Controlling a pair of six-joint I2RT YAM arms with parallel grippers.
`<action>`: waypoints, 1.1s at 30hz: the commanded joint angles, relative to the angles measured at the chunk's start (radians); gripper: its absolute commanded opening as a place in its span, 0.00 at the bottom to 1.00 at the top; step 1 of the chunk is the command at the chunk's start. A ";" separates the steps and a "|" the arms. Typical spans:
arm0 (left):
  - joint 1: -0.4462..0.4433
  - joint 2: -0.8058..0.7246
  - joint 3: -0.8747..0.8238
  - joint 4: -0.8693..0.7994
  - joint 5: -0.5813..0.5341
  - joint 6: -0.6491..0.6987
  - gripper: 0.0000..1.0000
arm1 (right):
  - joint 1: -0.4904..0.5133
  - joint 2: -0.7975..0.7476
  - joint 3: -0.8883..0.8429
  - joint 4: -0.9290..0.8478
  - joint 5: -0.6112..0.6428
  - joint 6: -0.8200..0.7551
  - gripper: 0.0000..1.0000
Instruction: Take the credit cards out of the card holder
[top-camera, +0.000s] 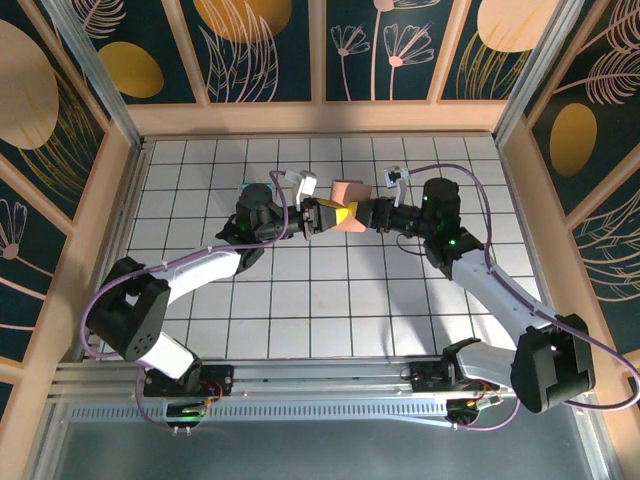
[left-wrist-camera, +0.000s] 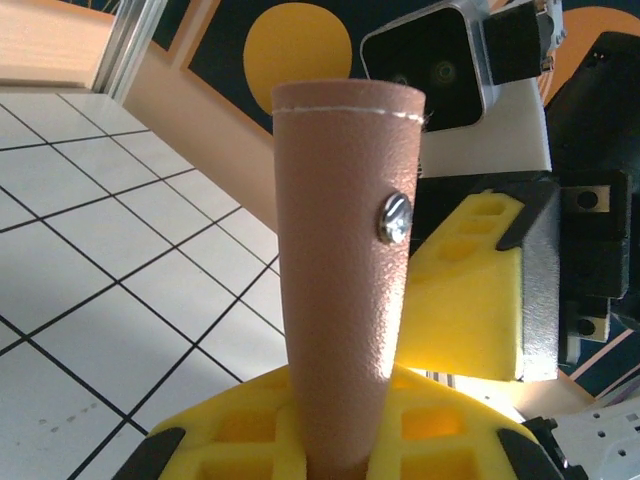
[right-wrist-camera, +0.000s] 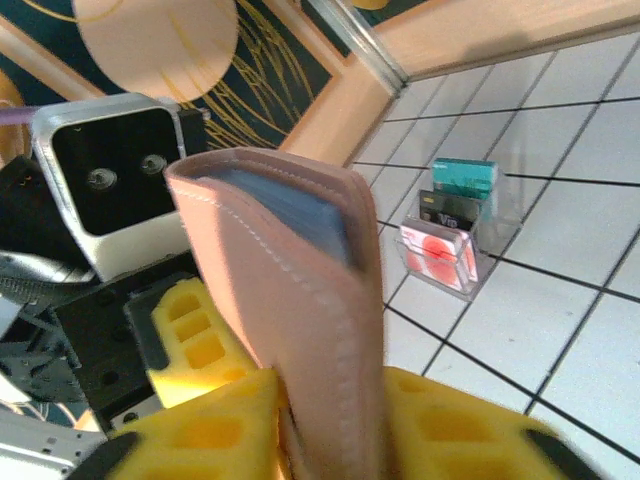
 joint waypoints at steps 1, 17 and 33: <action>-0.003 -0.027 0.022 -0.062 -0.069 0.055 0.00 | 0.005 -0.062 0.066 -0.095 0.122 -0.053 0.48; -0.018 -0.107 -0.022 -0.162 -0.357 0.193 0.00 | 0.060 -0.130 0.154 -0.419 0.587 0.072 0.66; -0.021 -0.065 -0.004 -0.143 -0.341 0.187 0.00 | 0.276 -0.050 0.238 -0.490 0.744 0.201 0.37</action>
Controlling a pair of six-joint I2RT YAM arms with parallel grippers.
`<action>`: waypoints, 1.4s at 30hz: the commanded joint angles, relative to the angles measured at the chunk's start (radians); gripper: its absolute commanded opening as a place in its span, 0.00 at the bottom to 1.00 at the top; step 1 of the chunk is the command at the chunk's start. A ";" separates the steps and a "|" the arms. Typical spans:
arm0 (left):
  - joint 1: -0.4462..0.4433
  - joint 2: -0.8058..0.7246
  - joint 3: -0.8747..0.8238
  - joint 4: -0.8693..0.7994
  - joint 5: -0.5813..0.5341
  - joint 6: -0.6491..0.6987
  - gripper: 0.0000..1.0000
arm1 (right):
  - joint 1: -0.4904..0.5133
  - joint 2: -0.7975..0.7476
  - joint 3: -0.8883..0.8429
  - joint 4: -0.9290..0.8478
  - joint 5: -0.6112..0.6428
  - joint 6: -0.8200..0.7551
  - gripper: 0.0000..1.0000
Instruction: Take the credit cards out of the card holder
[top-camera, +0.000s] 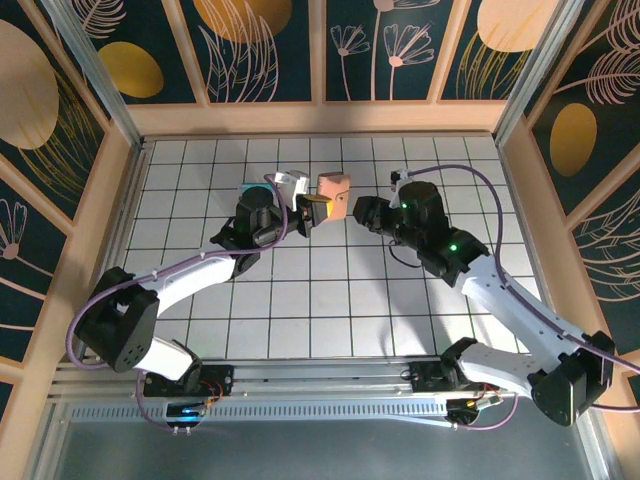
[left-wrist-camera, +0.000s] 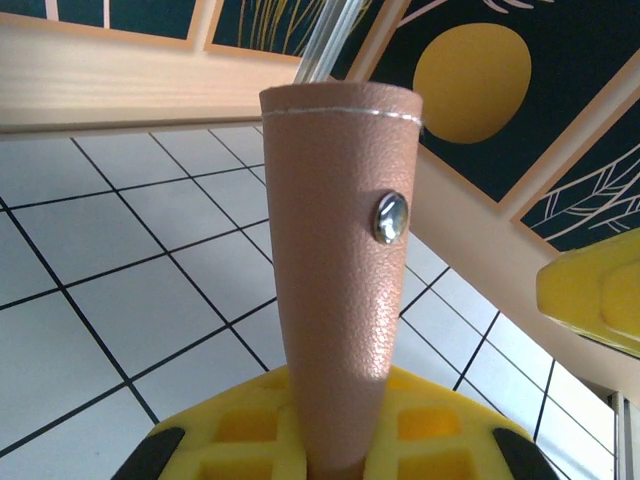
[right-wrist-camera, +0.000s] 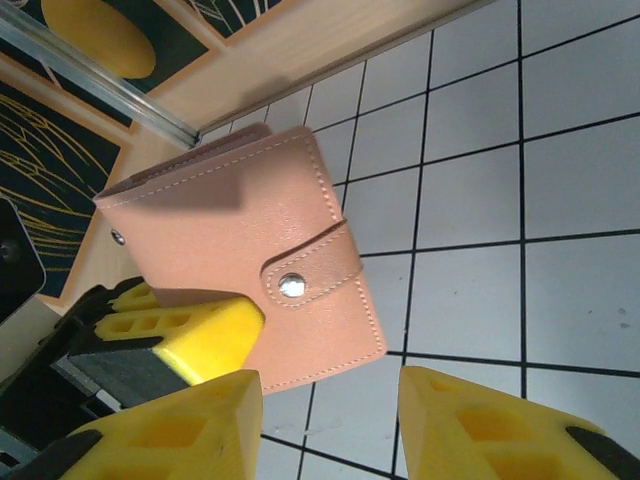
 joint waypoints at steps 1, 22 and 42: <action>-0.004 0.003 0.015 0.030 0.011 0.021 0.00 | 0.018 0.040 0.054 -0.004 0.039 0.040 0.34; -0.010 0.010 0.002 0.061 0.026 0.033 0.00 | 0.018 0.214 0.156 -0.036 0.008 0.062 0.36; -0.010 0.051 0.017 0.071 0.051 0.029 0.00 | -0.002 0.232 0.155 0.044 -0.062 0.069 0.31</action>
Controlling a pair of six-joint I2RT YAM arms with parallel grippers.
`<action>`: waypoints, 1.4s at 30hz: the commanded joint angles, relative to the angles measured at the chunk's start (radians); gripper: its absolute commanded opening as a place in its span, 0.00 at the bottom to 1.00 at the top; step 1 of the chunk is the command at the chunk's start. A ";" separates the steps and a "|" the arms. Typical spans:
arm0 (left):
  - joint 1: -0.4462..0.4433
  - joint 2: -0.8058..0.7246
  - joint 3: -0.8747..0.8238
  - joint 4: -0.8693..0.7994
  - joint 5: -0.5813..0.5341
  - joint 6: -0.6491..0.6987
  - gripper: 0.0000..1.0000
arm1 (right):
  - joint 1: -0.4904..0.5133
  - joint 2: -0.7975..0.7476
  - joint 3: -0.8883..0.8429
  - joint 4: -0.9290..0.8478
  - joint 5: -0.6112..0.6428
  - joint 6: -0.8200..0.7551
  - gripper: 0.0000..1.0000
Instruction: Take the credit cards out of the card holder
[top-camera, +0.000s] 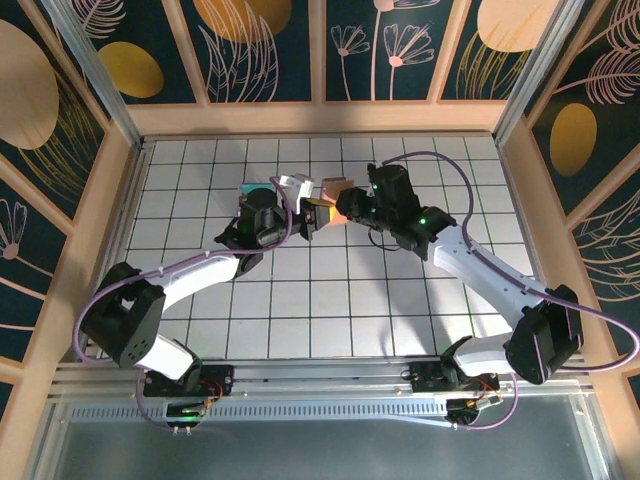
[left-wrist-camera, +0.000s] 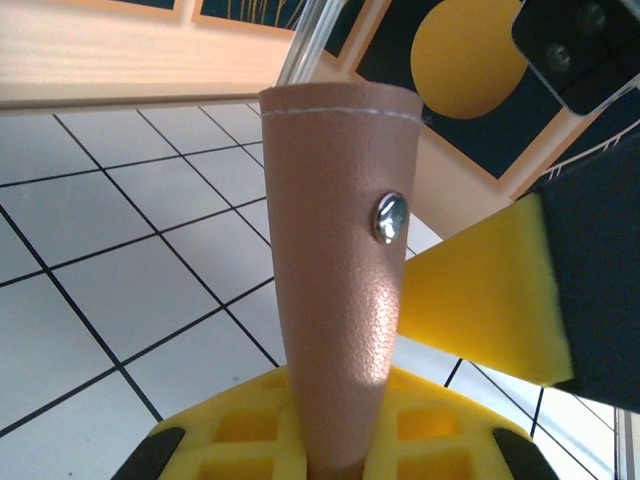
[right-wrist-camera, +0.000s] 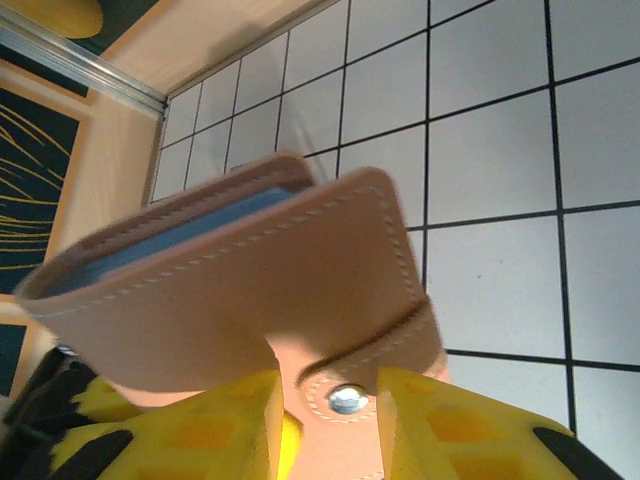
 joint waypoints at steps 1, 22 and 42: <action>-0.004 0.014 0.017 0.071 0.028 0.013 0.00 | -0.006 -0.009 0.022 0.052 -0.014 0.009 0.32; -0.005 -0.009 0.016 0.110 0.013 -0.002 0.00 | -0.029 0.018 -0.035 0.063 0.002 0.013 0.33; -0.005 0.012 0.036 0.133 0.020 -0.035 0.00 | -0.031 0.037 -0.032 0.099 -0.062 -0.006 0.37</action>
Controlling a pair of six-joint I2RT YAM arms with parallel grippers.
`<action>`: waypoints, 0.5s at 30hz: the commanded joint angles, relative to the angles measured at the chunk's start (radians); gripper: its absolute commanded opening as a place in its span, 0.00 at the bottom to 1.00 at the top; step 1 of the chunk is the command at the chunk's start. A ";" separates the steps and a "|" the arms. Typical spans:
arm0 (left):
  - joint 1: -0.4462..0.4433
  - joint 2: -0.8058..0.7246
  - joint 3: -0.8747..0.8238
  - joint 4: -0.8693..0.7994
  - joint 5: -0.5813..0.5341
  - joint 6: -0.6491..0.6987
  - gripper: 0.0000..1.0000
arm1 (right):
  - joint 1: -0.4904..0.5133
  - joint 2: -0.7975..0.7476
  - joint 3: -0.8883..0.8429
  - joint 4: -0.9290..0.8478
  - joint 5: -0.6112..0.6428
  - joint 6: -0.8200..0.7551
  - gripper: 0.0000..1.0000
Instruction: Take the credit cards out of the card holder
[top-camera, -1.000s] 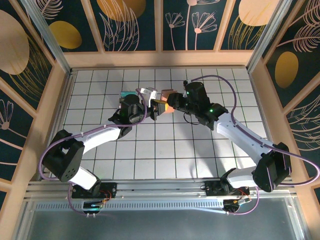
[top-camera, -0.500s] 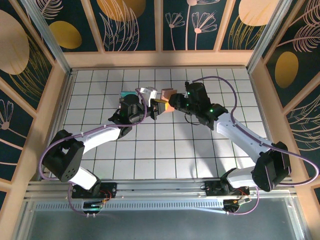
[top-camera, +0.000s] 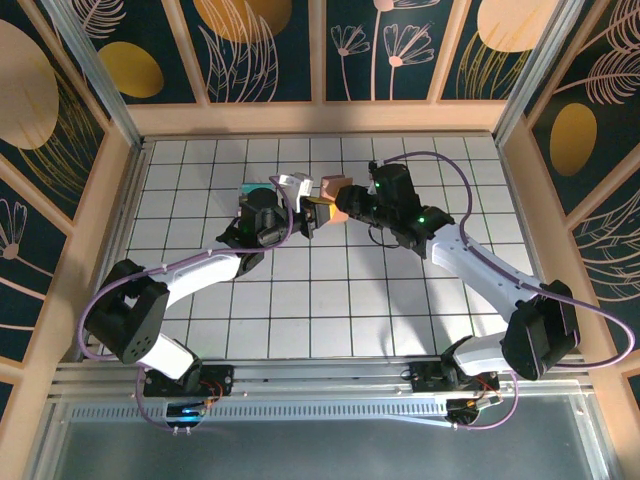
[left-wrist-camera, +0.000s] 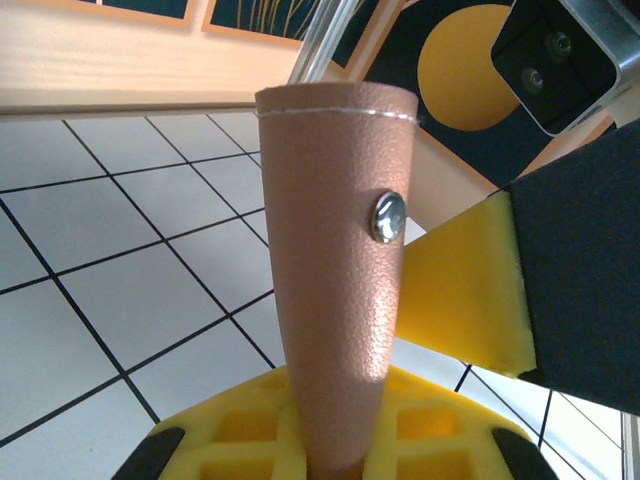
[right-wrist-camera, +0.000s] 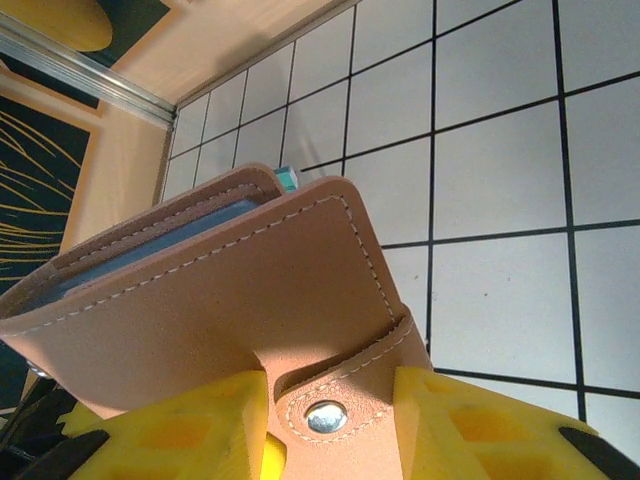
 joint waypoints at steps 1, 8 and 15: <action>-0.006 -0.005 0.037 0.093 0.036 -0.012 0.00 | 0.001 0.016 -0.005 0.018 -0.020 -0.006 0.36; -0.006 -0.013 0.033 0.104 0.036 -0.018 0.00 | -0.002 0.023 -0.012 0.003 0.001 -0.007 0.29; -0.006 -0.016 0.034 0.095 -0.009 -0.032 0.00 | -0.022 -0.003 -0.033 0.004 0.010 -0.006 0.18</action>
